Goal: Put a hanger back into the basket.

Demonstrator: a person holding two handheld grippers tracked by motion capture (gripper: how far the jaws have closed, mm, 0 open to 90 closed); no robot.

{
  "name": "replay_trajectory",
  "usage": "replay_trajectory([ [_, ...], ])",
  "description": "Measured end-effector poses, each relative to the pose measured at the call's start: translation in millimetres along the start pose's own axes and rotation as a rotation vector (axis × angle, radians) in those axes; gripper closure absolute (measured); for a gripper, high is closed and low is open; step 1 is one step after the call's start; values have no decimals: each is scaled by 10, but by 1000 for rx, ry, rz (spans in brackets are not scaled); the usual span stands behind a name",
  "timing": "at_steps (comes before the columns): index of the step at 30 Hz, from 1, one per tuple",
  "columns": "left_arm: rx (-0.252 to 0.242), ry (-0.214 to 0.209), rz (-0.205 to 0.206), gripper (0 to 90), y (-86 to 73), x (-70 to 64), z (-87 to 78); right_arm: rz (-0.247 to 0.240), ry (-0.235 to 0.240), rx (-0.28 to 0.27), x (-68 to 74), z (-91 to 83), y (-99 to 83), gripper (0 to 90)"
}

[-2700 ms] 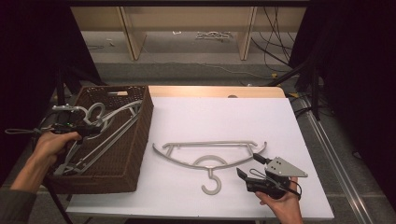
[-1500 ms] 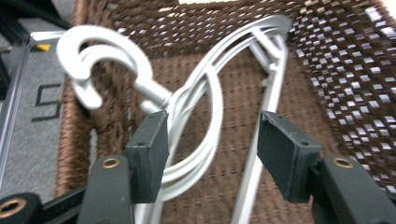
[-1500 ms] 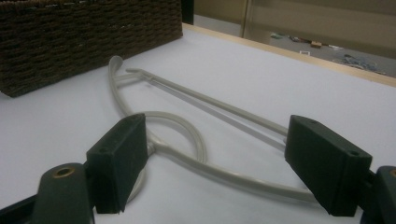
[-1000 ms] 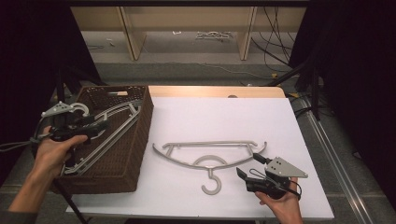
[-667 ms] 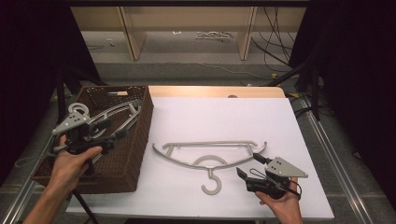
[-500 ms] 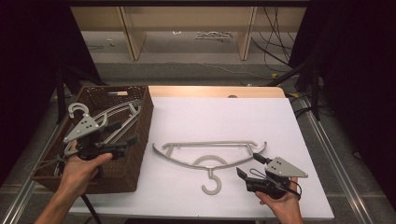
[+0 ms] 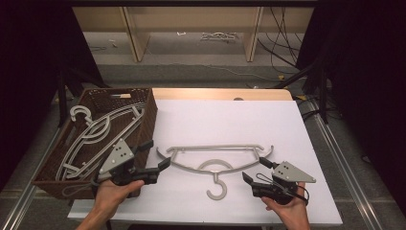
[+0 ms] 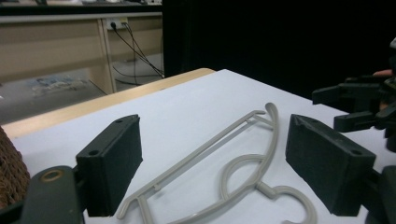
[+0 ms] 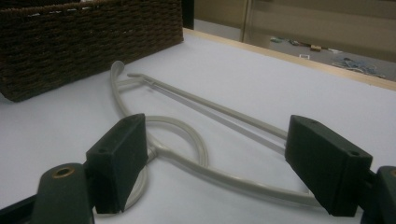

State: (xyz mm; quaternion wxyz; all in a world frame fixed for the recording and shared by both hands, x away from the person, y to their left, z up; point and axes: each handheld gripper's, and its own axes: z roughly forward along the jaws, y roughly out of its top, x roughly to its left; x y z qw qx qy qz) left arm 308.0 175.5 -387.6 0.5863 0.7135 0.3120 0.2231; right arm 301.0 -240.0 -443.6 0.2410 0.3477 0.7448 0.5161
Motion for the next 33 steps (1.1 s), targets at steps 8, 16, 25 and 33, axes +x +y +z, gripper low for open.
replay_trajectory([
  [8, 36, -51, 85, 175, -131, -142, 124, -4, 13, -4, 1, 3, 6, 220],
  [16, 99, -81, 116, 176, -251, -228, 257, 3, 25, -12, 4, 20, -3, 220],
  [25, 144, -102, 137, 176, -335, -270, 325, -6, 15, 7, 13, 5, 7, 220],
  [33, 171, -114, 156, 176, -391, -299, 380, -7, 22, 5, 19, 10, 10, 220],
])
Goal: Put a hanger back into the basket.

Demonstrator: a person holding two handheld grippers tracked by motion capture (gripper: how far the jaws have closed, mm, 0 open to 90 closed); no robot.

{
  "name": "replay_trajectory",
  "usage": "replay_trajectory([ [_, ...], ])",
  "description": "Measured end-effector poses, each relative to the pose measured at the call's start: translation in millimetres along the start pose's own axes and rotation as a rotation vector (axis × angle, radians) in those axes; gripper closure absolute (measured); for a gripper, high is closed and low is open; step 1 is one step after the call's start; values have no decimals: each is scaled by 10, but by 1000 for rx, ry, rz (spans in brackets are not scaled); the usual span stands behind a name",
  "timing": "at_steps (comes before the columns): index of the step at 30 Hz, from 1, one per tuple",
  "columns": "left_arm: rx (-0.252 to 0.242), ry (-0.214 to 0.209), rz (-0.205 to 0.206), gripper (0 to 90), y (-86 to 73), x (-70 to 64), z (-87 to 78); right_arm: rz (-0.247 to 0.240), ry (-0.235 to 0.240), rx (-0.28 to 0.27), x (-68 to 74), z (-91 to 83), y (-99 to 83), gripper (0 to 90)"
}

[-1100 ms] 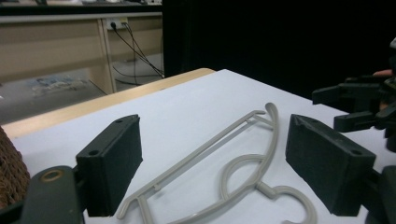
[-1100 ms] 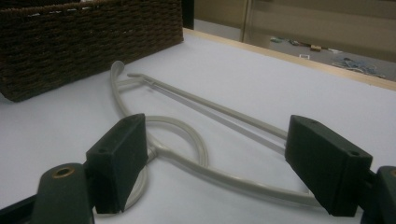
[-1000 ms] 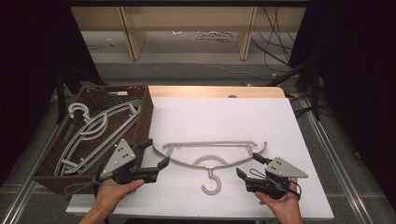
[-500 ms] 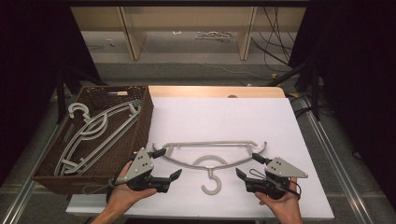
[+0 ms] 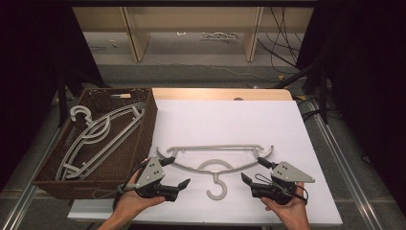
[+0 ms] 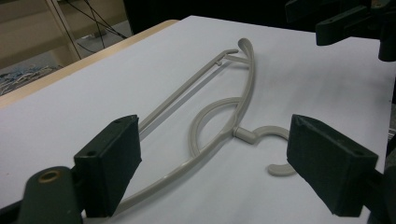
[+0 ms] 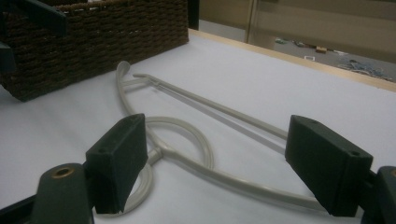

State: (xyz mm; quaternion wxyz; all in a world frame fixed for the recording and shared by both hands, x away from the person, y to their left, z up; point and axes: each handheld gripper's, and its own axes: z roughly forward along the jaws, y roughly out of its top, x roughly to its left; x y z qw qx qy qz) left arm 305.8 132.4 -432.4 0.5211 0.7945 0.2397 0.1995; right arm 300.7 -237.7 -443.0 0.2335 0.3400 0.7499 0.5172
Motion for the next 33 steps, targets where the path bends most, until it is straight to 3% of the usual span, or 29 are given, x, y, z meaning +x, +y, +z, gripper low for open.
replay_trajectory([
  [7, 27, -24, 11, 176, 6, -57, 124, 4, 8, -15, 21, 12, -7, 221],
  [10, 63, -50, 41, 182, 12, -70, 226, -16, -9, -9, 17, 17, 5, 221],
  [13, 90, -61, 63, 184, 23, -82, 334, -3, 17, -3, 32, 44, -1, 221],
  [15, 121, -79, 90, 194, 24, -89, 429, -3, 18, 1, 35, 39, 1, 221],
  [19, 211, -103, 186, 214, 18, -95, 607, -22, 1, -8, 9, 28, 4, 221],
  [22, 240, -136, 220, 252, 25, -76, 720, -7, 3, 3, 16, 19, 5, 221],
  [24, 270, -163, 217, 253, 41, -59, 788, -21, 3, -14, 10, 37, 1, 221],
  [26, 289, -165, 227, 247, 46, -41, 845, -24, -6, 17, 10, 10, 10, 221],
  [27, 298, -166, 229, 247, 48, -31, 857, -21, -2, -4, 9, 23, 5, 221],
  [33, 335, -184, 242, 257, 38, 35, 974, -3, 1, 2, 12, 16, 2, 221],
])
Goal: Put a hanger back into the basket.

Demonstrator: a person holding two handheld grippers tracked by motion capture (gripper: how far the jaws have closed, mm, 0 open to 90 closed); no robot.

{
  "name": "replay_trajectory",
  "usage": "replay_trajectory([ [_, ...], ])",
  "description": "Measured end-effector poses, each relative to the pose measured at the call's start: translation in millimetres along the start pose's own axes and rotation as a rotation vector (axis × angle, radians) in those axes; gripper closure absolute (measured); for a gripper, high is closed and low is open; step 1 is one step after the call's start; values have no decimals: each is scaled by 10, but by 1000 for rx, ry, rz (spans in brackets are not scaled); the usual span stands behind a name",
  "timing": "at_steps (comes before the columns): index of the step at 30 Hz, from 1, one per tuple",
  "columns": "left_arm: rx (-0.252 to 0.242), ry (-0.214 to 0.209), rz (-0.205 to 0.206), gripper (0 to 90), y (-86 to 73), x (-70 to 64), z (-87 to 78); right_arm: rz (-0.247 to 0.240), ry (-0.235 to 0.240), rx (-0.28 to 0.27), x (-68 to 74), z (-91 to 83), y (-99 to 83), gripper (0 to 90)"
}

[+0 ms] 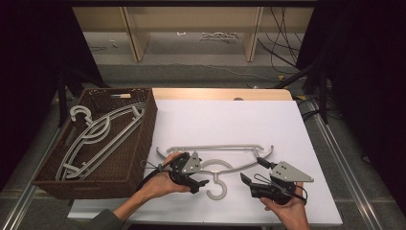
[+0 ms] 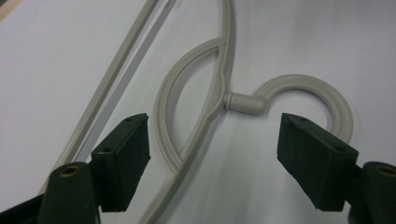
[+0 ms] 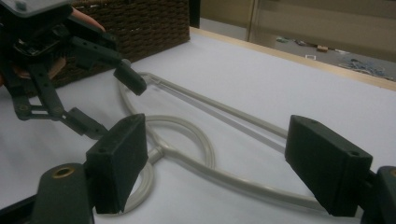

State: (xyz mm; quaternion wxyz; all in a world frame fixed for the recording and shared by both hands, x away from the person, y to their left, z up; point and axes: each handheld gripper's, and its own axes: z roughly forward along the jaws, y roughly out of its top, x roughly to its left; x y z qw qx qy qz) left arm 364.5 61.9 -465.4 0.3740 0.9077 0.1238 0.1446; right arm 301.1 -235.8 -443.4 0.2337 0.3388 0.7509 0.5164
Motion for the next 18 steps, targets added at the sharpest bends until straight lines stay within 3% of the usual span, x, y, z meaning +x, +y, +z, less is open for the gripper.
replay_trajectory([
  [5, 48, -50, 26, 282, 62, 32, 132, -2, 4, 4, 5, 0, 2, 222],
  [6, 79, -68, 56, 290, 73, 60, 136, 0, 5, 6, 6, -2, 1, 222],
  [8, 83, -65, 55, 297, 91, 78, 173, 3, 3, -4, 5, -1, 2, 222],
  [9, 60, -66, 26, 308, 96, 68, 203, -10, -5, -13, -6, -1, 4, 221],
  [10, 91, -79, 61, 329, 108, 92, 192, 5, 3, 2, -1, -17, 6, 222],
  [12, 88, -85, 49, 335, 129, 80, 222, 7, -2, -4, -3, -13, 1, 221],
  [18, 133, -101, 88, 400, 181, 97, 289, -11, 3, -6, -8, -8, 6, 222],
])
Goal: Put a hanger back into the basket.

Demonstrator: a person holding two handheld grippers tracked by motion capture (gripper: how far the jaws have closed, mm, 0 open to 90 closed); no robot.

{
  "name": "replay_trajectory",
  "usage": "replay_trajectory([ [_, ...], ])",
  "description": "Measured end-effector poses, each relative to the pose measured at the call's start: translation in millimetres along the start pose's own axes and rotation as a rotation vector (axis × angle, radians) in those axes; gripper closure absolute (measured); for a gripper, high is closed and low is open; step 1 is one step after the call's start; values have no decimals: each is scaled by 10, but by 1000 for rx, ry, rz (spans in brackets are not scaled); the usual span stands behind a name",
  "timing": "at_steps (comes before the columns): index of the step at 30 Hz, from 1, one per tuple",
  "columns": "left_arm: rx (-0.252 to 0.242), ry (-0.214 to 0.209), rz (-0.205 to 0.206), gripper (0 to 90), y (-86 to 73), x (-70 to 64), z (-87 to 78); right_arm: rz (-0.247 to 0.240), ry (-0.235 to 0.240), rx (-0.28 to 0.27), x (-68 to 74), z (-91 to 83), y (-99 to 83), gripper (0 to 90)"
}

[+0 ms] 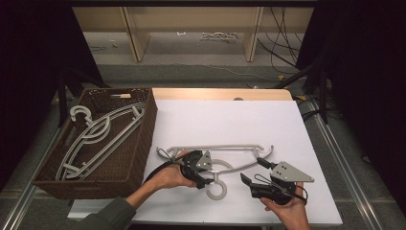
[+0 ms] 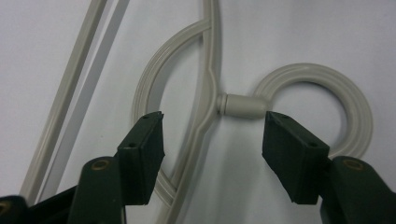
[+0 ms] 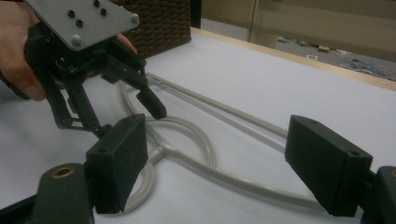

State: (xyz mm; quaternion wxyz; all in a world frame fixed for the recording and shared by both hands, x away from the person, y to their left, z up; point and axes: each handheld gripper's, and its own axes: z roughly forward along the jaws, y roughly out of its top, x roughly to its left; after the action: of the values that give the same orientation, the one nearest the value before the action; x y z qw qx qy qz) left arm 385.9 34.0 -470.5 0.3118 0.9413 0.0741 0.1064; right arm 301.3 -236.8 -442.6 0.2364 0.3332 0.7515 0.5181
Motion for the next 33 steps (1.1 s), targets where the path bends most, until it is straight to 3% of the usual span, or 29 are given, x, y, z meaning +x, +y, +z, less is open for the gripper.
replay_trajectory([
  [4, 21, -16, -14, 439, 16, 24, 36, 9, 1, 8, 3, -5, -3, 222],
  [6, 74, -26, 5, 453, 17, 54, 38, 2, -2, -8, 2, 1, 1, 222],
  [10, 52, -37, -41, 498, 18, 84, 57, 1, 0, -1, 0, -2, 0, 222],
  [13, 79, -47, -59, 546, 44, 112, 63, -5, 0, -2, -2, 4, -1, 222],
  [16, 106, -59, -38, 551, 65, 112, 85, -3, 0, -1, 1, 0, 2, 222],
  [20, 123, -71, -48, 565, 103, 144, 106, -4, -2, -5, 4, 5, -2, 222],
  [21, 159, -84, -24, 567, 115, 175, 99, 4, 2, 1, 9, 2, 1, 222],
  [23, 180, -113, -62, 579, 127, 210, 109, 0, 3, -4, 7, 8, -1, 222],
  [24, 164, -119, -99, 586, 127, 204, 125, 11, 8, 6, 16, 4, -3, 222],
  [25, 185, -129, -74, 589, 137, 243, 123, 11, 7, 5, 17, 4, -2, 222],
  [26, 196, -139, -80, 593, 144, 253, 122, -1, 4, -1, 9, 5, 1, 223],
  [27, 199, -141, -87, 596, 146, 251, 122, 4, 9, 32, 11, -22, 11, 223],
  [29, 197, -148, -86, 603, 148, 262, 127, 19, 21, -1, 22, 8, -3, 223],
  [30, 176, -150, -110, 608, 144, 253, 138, 18, 21, -5, 21, 9, -4, 223],
  [31, 205, -164, -76, 614, 143, 298, 123, 8, 8, 4, 16, -3, 1, 223],
  [32, 180, -166, -113, 628, 137, 286, 138, 14, 19, 1, 17, 1, 0, 223],
  [33, 193, -170, -102, 645, 140, 319, 133, 14, 19, 1, 17, 2, 0, 223],
])
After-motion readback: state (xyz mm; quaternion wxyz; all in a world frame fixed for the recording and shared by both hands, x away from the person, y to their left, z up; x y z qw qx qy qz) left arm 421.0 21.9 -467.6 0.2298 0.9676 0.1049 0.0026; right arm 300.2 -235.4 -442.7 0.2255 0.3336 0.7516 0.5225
